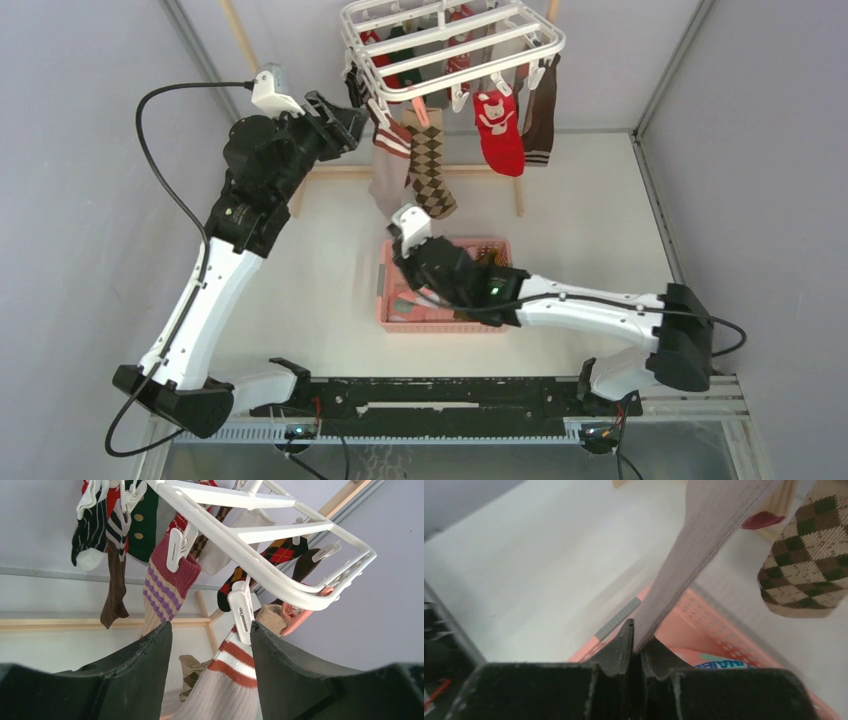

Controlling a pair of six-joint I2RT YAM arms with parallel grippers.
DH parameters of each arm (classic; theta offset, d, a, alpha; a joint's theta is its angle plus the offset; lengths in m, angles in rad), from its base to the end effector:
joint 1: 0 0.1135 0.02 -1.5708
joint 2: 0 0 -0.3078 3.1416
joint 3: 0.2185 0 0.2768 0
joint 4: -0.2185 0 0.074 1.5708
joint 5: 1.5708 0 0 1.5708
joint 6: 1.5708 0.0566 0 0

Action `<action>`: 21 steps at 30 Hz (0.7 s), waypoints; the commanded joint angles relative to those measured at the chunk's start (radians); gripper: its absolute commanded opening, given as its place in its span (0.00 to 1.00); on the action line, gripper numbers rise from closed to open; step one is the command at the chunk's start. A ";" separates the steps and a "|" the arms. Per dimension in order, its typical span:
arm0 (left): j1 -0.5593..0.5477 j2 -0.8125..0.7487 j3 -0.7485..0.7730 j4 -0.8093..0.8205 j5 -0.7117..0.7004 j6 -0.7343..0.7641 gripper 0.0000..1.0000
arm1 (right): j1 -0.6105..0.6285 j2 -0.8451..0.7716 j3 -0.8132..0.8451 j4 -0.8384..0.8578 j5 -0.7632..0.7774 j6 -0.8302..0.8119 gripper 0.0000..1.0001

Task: Remove the socks clipped to the hanger
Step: Remove the sock from the hanger.

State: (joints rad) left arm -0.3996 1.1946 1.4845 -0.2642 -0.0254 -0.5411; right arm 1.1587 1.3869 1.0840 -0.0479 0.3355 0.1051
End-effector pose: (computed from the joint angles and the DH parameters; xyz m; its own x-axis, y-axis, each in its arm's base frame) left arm 0.2578 -0.1073 0.5379 -0.1680 -0.4880 -0.8565 0.3255 0.7927 -0.5155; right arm 0.1610 0.3217 0.3490 -0.2147 -0.2437 -0.9458 -0.7228 0.6909 -0.0140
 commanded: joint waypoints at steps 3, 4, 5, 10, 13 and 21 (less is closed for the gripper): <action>0.016 -0.047 -0.012 0.024 0.018 -0.007 0.63 | 0.149 0.186 0.112 -0.009 0.522 -0.309 0.13; 0.017 -0.051 -0.013 0.021 0.018 -0.005 0.63 | 0.169 0.221 0.121 0.021 0.590 -0.370 0.12; 0.020 -0.055 -0.013 0.018 0.018 -0.004 0.63 | 0.184 0.255 0.129 0.068 0.640 -0.435 0.12; 0.033 -0.080 -0.028 0.011 0.052 -0.005 0.63 | 0.199 0.349 0.139 0.190 0.725 -0.599 0.09; 0.034 -0.082 -0.023 0.006 0.067 -0.002 0.64 | 0.196 0.342 0.139 0.174 0.677 -0.571 0.09; 0.033 -0.013 0.060 -0.055 0.169 -0.002 0.61 | 0.185 0.358 0.157 0.155 0.660 -0.559 0.09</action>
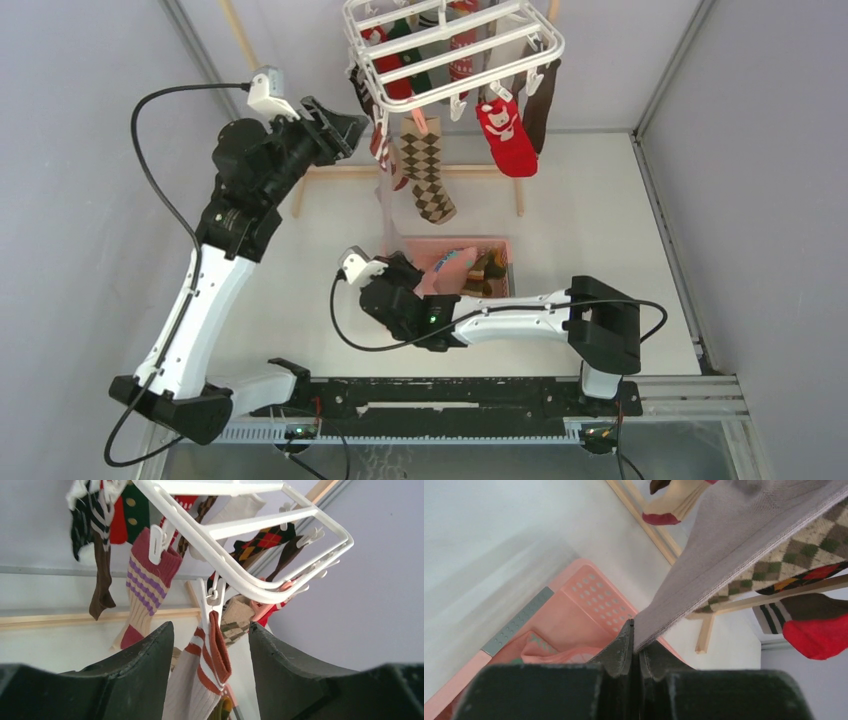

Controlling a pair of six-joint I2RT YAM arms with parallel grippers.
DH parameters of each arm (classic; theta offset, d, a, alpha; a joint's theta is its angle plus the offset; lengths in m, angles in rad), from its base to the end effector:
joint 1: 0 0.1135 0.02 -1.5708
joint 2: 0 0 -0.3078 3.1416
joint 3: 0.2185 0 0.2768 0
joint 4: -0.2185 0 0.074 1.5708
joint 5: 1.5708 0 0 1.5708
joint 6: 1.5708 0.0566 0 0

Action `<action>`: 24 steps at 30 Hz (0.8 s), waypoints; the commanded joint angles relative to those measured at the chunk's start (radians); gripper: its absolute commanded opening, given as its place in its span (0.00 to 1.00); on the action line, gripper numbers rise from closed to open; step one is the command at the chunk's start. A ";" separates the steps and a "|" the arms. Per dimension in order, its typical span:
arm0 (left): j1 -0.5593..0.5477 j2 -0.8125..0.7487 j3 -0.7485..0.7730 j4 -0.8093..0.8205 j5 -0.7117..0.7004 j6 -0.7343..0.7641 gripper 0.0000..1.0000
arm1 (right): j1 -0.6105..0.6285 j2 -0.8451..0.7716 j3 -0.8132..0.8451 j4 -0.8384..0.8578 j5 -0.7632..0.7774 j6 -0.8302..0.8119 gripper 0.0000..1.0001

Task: Remove the socks clipped to the hanger
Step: Remove the sock from the hanger.

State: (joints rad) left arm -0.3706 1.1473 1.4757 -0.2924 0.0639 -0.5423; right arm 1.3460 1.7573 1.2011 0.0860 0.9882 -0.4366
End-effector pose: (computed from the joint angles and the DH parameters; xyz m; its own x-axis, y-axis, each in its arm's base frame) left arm 0.2414 -0.0977 0.5428 -0.1885 -0.4793 -0.8572 0.3779 0.7702 -0.5138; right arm 0.1424 0.4106 0.2766 0.0651 -0.7590 -0.6479 -0.3784 0.5820 -0.7198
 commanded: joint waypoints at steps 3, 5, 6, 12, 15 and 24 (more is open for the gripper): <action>0.001 0.072 0.110 -0.073 0.094 0.008 0.60 | -0.009 -0.002 0.047 0.018 0.003 -0.019 0.09; -0.003 0.093 0.130 -0.095 0.092 0.016 0.60 | -0.012 0.003 0.054 0.015 -0.002 -0.019 0.09; -0.004 0.103 0.140 -0.105 0.090 0.019 0.60 | -0.014 0.006 0.057 0.015 -0.004 -0.019 0.09; -0.005 0.142 0.179 -0.131 0.071 0.028 0.60 | -0.019 0.020 0.072 0.008 -0.014 -0.017 0.08; -0.009 0.158 0.199 -0.136 0.063 0.029 0.60 | -0.022 0.024 0.077 0.006 -0.018 -0.015 0.08; -0.030 0.200 0.242 -0.145 0.032 0.033 0.60 | -0.032 0.027 0.080 0.000 -0.035 -0.005 0.08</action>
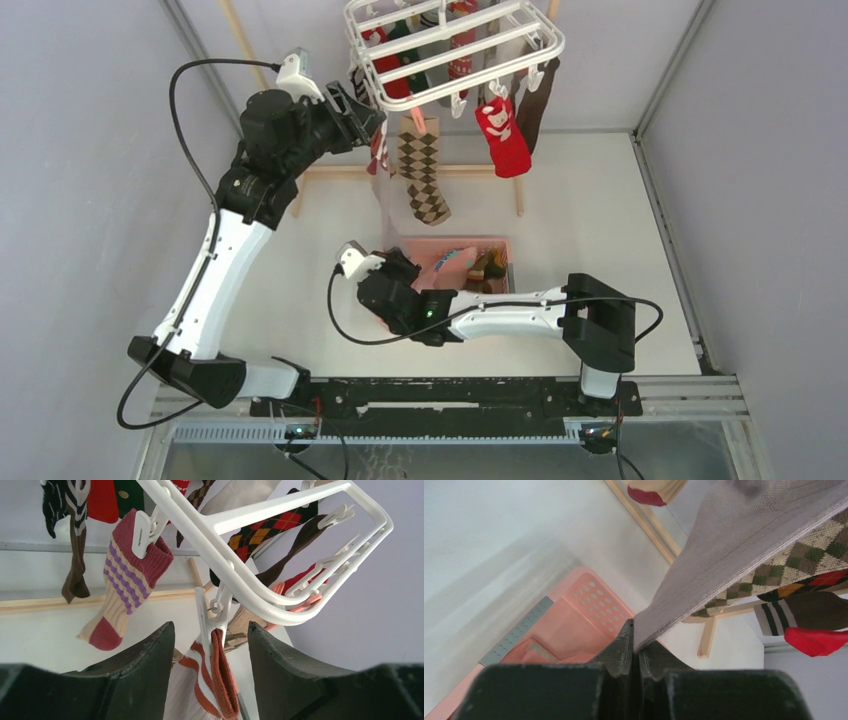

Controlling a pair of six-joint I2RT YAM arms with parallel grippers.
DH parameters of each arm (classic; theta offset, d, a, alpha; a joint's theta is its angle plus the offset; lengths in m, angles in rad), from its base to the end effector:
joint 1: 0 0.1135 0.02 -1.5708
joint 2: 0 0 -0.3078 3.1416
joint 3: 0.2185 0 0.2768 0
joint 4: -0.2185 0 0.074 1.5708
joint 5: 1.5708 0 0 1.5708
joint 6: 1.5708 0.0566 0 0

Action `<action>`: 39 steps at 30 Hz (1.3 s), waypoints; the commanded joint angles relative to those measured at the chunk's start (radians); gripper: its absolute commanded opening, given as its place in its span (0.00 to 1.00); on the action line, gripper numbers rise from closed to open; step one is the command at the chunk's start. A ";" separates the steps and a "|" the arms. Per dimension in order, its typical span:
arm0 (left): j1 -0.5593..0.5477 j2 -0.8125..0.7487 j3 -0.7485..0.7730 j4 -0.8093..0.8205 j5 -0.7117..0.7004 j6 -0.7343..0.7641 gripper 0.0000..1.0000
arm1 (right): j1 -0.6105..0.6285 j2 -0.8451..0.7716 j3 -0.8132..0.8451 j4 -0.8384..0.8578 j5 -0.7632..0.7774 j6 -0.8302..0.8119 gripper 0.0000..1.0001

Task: Remove the socks clipped to the hanger
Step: Remove the sock from the hanger.

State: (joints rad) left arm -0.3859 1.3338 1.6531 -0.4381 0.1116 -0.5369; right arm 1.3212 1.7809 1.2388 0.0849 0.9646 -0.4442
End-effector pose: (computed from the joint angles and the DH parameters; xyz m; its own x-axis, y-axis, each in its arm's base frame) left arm 0.2893 -0.1243 0.5390 -0.3381 -0.4113 -0.8465 0.3533 0.7782 -0.5192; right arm 0.1542 0.4168 0.2796 0.0605 -0.7538 -0.6543 -0.3809 0.5885 -0.7132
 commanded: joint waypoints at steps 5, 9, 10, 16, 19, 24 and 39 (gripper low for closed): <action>-0.029 0.049 0.100 -0.023 -0.045 0.043 0.60 | -0.013 0.000 0.041 -0.004 -0.019 0.014 0.08; -0.039 0.062 0.110 -0.026 -0.068 0.050 0.59 | -0.017 -0.003 0.041 -0.013 -0.027 0.023 0.08; -0.042 0.064 0.111 -0.027 -0.075 0.052 0.59 | -0.019 -0.003 0.042 -0.015 -0.028 0.025 0.07; -0.055 0.066 0.100 -0.004 -0.108 0.051 0.59 | -0.023 -0.004 0.041 -0.019 -0.040 0.036 0.07; -0.062 0.062 0.085 0.029 -0.130 0.047 0.59 | -0.026 -0.006 0.042 -0.023 -0.047 0.043 0.07; -0.068 0.076 0.081 0.056 -0.146 0.044 0.58 | -0.031 -0.005 0.042 -0.032 -0.053 0.052 0.07; -0.085 0.094 0.066 0.099 -0.184 0.040 0.53 | -0.039 -0.004 0.039 -0.037 -0.073 0.062 0.06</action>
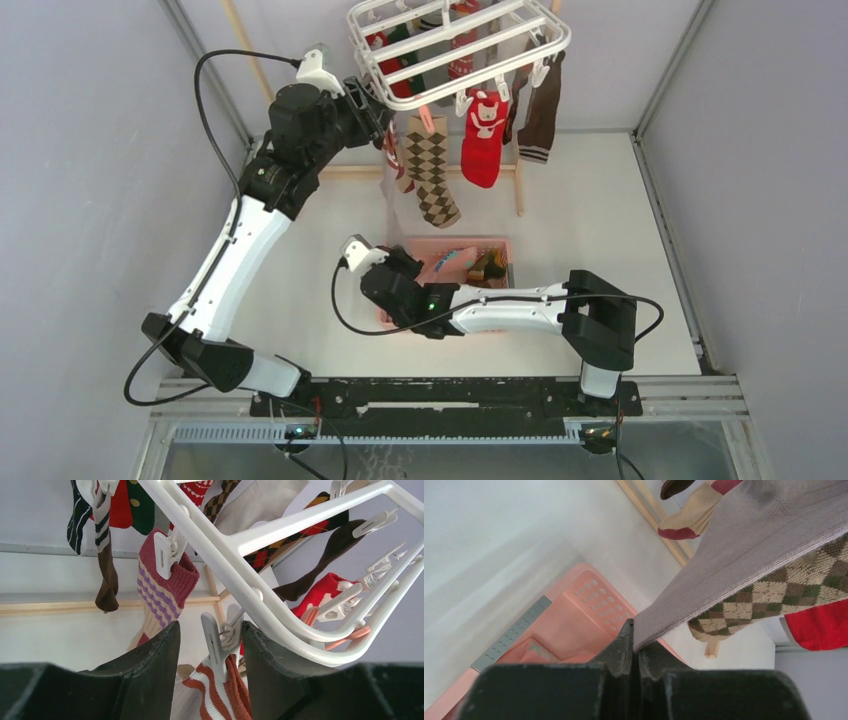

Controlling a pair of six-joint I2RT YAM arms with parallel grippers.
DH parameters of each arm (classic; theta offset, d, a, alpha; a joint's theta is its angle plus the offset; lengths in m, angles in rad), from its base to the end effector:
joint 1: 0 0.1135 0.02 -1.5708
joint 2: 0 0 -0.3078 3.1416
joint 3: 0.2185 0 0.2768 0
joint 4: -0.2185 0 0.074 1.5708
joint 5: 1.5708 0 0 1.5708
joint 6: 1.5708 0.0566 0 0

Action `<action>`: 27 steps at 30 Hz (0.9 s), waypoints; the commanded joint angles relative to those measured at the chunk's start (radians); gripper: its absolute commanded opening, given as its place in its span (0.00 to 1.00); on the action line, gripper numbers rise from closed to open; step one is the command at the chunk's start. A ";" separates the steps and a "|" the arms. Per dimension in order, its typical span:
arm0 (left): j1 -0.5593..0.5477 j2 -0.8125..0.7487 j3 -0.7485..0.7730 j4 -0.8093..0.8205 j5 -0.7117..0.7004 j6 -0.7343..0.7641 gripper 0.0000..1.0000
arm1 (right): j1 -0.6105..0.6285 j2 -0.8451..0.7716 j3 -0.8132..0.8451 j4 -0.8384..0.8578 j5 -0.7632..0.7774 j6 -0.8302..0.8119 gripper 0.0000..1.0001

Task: Remove the socks clipped to the hanger
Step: Remove the sock from the hanger.

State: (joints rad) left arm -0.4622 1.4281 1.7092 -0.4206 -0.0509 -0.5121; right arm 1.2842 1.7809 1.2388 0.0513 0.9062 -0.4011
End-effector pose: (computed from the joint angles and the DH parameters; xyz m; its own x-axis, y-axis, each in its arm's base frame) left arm 0.3132 -0.1528 0.5326 -0.3046 -0.3950 -0.8667 0.2879 0.8292 -0.4791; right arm 0.1679 0.4120 0.2752 0.0317 -0.7443 -0.6671 -0.4160 0.5971 -0.6859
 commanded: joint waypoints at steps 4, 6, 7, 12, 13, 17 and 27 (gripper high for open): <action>-0.013 0.001 0.016 0.084 -0.030 0.017 0.52 | -0.002 -0.003 0.038 -0.005 -0.015 0.018 0.06; -0.013 0.001 0.020 0.083 -0.031 0.017 0.51 | -0.003 -0.002 0.038 -0.005 -0.015 0.015 0.05; -0.015 0.003 0.023 0.082 -0.029 0.017 0.50 | -0.005 -0.002 0.038 -0.006 -0.015 0.016 0.06; -0.018 0.012 0.038 0.065 -0.028 0.017 0.52 | -0.004 0.001 0.038 -0.007 -0.014 0.013 0.06; -0.019 0.013 0.040 0.063 -0.027 0.017 0.56 | -0.004 0.001 0.039 -0.007 -0.014 0.012 0.06; -0.025 0.007 0.040 0.052 -0.031 0.017 0.64 | -0.007 0.002 0.038 -0.008 -0.012 0.009 0.05; -0.032 -0.062 -0.010 0.038 -0.038 0.012 0.65 | -0.017 0.001 0.030 -0.012 0.010 0.001 0.04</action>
State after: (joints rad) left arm -0.4839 1.4368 1.7077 -0.4141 -0.0772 -0.5117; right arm 1.2758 1.7809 1.2388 0.0467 0.9062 -0.4000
